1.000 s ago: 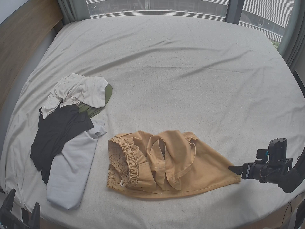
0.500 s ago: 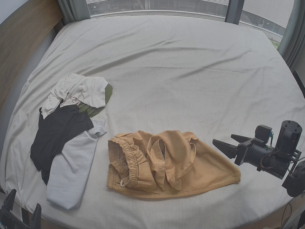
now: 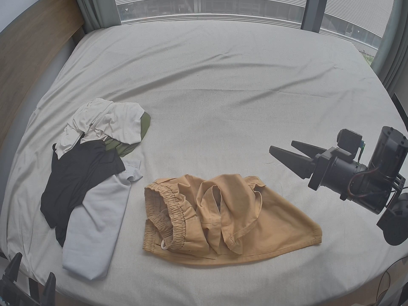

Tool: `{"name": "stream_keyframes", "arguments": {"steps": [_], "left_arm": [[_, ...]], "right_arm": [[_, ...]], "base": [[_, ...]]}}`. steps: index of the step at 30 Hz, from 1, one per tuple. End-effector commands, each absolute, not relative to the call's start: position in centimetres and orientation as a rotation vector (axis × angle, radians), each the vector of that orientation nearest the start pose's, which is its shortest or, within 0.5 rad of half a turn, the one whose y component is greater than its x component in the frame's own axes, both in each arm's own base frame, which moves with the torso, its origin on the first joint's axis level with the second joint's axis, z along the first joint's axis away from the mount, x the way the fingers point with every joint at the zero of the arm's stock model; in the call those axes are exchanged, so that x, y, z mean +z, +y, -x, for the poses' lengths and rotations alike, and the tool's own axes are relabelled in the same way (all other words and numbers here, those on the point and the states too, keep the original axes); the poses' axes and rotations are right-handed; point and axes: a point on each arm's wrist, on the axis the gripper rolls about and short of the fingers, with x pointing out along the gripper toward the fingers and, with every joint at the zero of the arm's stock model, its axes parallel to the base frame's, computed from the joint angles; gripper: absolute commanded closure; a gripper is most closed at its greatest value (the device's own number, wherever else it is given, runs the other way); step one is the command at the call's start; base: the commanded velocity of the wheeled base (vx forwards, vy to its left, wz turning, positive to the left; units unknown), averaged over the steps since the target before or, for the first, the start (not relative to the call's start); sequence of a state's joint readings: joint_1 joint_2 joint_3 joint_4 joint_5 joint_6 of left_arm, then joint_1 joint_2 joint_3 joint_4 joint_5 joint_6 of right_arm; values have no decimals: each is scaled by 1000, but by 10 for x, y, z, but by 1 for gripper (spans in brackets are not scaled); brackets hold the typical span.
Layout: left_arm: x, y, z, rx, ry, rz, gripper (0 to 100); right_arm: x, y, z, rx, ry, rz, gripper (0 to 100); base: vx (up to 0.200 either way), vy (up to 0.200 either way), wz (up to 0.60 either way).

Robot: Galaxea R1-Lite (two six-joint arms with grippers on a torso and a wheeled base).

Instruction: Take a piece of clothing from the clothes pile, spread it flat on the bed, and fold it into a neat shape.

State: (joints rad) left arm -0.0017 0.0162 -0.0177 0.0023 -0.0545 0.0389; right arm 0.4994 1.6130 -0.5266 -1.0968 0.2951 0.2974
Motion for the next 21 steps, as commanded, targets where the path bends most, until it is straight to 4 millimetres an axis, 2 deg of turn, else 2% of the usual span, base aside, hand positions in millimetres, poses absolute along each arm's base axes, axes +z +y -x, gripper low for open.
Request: {"name": "stream_keyframes", "arguments": {"steps": [1,3,4,9,13,14,15,16,17,19,21], "left_arm": [[75,-1,23,-63,-1,-46,0],[75,-1,23,-63,-1,-46,0],[76,-1,23,-63,-5,-49,0],[76,-1,23,-63,-8,-54,0],[78,-2,23,-68,-25,-53,0],[128,-2,33,-52,-205,-49,0],[171,-2,41,-46,-312,-50,0],[178,-2,43,-43,-327,-49,0],[235,-2,52,-42,-409,-54,0],[268,-2,62,-65,-411,-58,0],[265,-1,54,-81,-345,-52,0]], "right_arm": [[174,141,-218,873,161,-296,0],[172,145,-215,895,179,-303,0],[154,157,-212,951,278,-326,0],[127,165,-220,956,350,-313,0],[111,169,-216,989,386,-308,0],[97,171,-215,1015,434,-305,0],[90,172,-216,1019,457,-301,0],[88,173,-216,1020,464,-301,0],[75,177,-221,1018,488,-295,0],[59,182,-225,1022,504,-287,0],[54,185,-225,1027,510,-286,0]], "base": [[0,0,0],[0,0,0],[0,0,0],[0,0,0],[0,0,0],[0,0,0],[0,0,0],[0,0,0],[0,0,0],[0,0,0],[0,0,0]]}}
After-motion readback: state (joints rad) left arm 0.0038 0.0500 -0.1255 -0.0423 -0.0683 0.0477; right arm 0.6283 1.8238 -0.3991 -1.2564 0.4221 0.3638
